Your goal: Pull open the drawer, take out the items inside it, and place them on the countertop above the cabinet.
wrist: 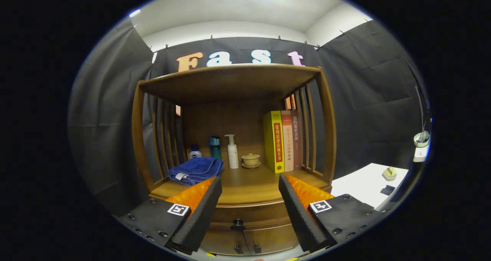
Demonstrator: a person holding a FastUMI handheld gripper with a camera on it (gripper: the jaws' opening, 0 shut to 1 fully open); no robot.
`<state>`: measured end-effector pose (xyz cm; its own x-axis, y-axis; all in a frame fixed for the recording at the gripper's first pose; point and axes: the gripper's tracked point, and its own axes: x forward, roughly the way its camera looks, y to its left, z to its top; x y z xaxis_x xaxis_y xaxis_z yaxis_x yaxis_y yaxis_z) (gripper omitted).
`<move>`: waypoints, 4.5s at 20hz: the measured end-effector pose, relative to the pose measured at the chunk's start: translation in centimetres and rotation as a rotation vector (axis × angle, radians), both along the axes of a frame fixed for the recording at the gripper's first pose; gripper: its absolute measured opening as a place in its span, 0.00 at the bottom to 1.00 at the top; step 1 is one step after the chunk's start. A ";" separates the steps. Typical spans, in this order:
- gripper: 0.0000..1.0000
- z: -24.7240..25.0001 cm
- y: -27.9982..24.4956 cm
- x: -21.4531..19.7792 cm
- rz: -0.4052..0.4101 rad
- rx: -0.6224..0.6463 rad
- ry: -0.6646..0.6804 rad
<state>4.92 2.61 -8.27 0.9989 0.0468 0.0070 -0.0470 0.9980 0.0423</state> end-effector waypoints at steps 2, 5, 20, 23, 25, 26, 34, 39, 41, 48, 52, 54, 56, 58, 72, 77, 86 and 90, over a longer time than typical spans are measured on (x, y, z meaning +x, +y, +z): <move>0.98 -2.9 0.8 0.9 0.014 -0.014 0.025; 0.98 -6.9 1.7 2.4 0.023 -0.037 0.040; 0.73 -21.7 3.9 7.4 0.066 -0.053 0.262; 0.54 -21.8 4.0 7.4 0.077 -0.057 0.266; 0.50 -21.8 3.8 7.0 0.068 -0.059 0.264; 0.47 -21.8 3.7 6.8 0.059 -0.064 0.262; 0.45 -21.7 3.1 2.0 0.045 -0.084 0.252; 0.45 -21.6 2.7 -2.0 0.040 -0.077 0.258; 0.42 -21.6 2.7 -3.0 0.031 -0.083 0.262; 0.42 -22.4 2.4 -7.6 0.030 -0.073 0.295; 0.42 -22.6 1.8 -9.9 0.023 -0.074 0.310; 0.42 -22.8 1.7 -10.9 0.028 -0.065 0.321; 0.42 -22.9 1.5 -11.5 0.017 -0.063 0.322; 0.42 -23.0 1.5 -12.0 0.020 -0.068 0.318; 0.53 -21.9 1.3 -13.8 0.012 -0.023 0.359; 0.95 -16.4 1.1 -13.4 0.015 -0.009 0.317; 0.98 -6.9 2.5 -7.1 0.060 -0.029 0.360; 0.98 -5.5 3.8 -1.8 0.118 -0.042 0.449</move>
